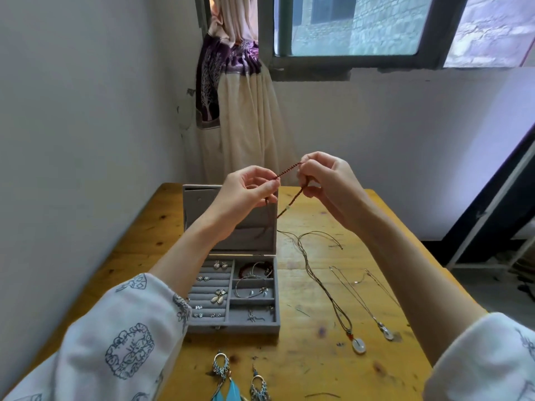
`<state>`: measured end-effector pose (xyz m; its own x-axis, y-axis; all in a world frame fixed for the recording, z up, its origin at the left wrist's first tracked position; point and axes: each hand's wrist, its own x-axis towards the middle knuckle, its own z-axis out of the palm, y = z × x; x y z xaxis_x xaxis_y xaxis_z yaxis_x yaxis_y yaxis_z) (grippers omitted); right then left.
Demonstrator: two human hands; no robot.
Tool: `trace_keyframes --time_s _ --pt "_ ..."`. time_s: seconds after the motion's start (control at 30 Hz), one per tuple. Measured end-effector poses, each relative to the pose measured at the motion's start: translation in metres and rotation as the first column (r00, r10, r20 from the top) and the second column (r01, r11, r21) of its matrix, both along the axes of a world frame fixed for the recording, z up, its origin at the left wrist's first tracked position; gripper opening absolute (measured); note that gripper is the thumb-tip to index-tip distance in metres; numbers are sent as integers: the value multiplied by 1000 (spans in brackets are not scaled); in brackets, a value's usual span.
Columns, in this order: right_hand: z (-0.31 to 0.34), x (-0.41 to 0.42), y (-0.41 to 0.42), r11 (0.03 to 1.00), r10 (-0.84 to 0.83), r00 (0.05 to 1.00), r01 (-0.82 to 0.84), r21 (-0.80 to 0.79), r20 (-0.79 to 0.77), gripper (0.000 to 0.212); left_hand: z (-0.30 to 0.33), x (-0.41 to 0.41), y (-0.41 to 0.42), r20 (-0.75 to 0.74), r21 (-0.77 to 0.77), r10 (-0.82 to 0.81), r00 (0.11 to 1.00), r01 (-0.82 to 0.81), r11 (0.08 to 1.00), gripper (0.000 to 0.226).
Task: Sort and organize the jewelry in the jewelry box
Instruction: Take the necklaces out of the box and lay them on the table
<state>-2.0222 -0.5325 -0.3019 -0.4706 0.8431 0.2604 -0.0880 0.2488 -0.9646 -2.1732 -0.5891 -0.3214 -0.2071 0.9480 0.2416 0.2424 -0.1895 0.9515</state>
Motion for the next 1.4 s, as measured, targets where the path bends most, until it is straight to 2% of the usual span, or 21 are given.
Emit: trace_keyframes --time_s 0.1,0.23,0.37,0.43,0.5,0.57,0.63,0.73,0.93,1.1,1.27,1.4 --pt "8 16 -7 999 -21 998 18 41 55 17 10 5 -8 -174 48 34 984 -26 999 6" --pt "14 39 -17 998 -55 994 51 42 98 15 0 11 -25 -384 -97 -89 919 55 994 5" --pt "11 63 -26 999 -34 995 36 -27 97 15 -28 22 -42 -399 -234 -177 900 87 968 13" --pt "6 76 -28 998 -39 993 45 -50 115 12 -41 27 -48 -285 -264 -146 947 69 962 14" --pt "-1 90 -30 997 -44 980 54 -48 196 10 -49 30 -52 -42 -277 -114 993 98 956 16" --pt "-12 103 -32 996 -46 957 66 -60 287 11 -50 33 -57 189 -257 -103 977 150 955 16" --pt "-26 116 -36 991 -59 940 95 -91 336 12 -47 37 -61 300 -226 -116 947 188 956 13" --pt "-52 131 -44 982 -25 931 91 -165 364 13 -41 45 -61 385 -200 -120 915 209 957 16" --pt "-91 143 -56 946 222 903 -108 -306 367 16 -25 70 -55 536 -147 -169 827 288 946 21" --pt "-110 137 -69 927 233 947 -148 -346 222 20 -16 81 -52 561 -98 -186 807 288 953 19" --pt "-124 129 -68 902 246 961 -179 -393 128 45 -9 77 -54 718 -16 -175 673 268 963 20" --pt "-128 127 -76 862 279 956 -208 -461 90 32 -2 69 -56 759 39 -193 622 253 967 24"
